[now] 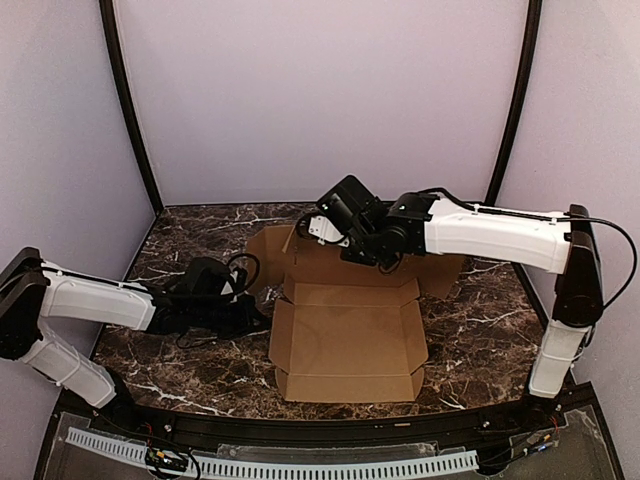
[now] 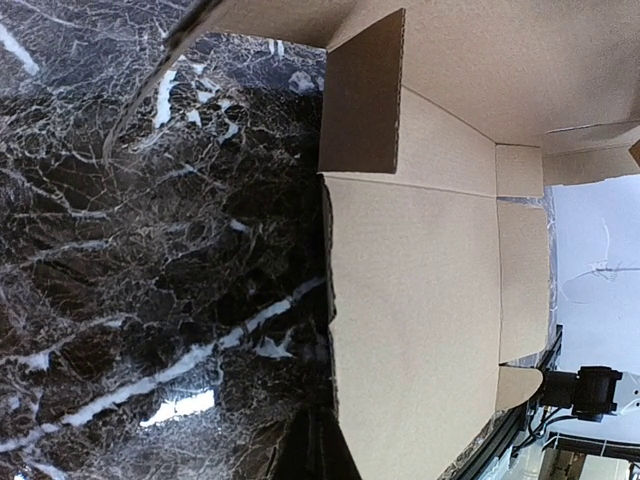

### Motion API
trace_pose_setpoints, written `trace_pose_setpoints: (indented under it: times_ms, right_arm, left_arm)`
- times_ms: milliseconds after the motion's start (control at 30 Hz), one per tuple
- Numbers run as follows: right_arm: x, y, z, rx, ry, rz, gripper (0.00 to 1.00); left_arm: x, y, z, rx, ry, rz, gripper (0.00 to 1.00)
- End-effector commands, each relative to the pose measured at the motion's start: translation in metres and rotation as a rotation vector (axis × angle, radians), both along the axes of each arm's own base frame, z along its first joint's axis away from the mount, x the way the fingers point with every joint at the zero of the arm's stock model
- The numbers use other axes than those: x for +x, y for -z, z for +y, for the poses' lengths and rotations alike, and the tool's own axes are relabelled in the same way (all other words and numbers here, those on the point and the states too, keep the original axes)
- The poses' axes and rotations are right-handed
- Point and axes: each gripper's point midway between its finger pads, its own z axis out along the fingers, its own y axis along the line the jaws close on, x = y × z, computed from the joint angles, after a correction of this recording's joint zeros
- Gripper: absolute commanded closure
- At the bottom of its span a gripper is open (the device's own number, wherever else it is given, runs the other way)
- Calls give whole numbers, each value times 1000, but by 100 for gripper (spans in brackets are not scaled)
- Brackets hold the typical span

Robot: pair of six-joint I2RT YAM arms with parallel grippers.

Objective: Fold the paper box

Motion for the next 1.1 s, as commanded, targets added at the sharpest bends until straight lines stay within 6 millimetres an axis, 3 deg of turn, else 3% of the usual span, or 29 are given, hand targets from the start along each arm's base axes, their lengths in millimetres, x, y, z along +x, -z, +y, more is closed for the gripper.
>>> trace_pose_setpoints:
  times_ms: [0,233,433,633,1067]
  right_arm:
    - [-6,-15,3,88,14,-2,100]
    - [-7,-8,3,89,20,13,100]
    - [-8,-4,4,92,21,23,100]
    - [-11,-5,2,104,21,32,100]
    - [-15,1,-2,109,24,53,100]
  left_arm:
    - [-3,-2,0,-2,13,-8,99]
    - [-2,-39,-6,-49,33,-58,99]
    - [-9,-53,-32,-120,104,-55,99]
    - [-13,-20,-54,-85,161,8,99]
    - [-21,48,-23,79,104,69,99]
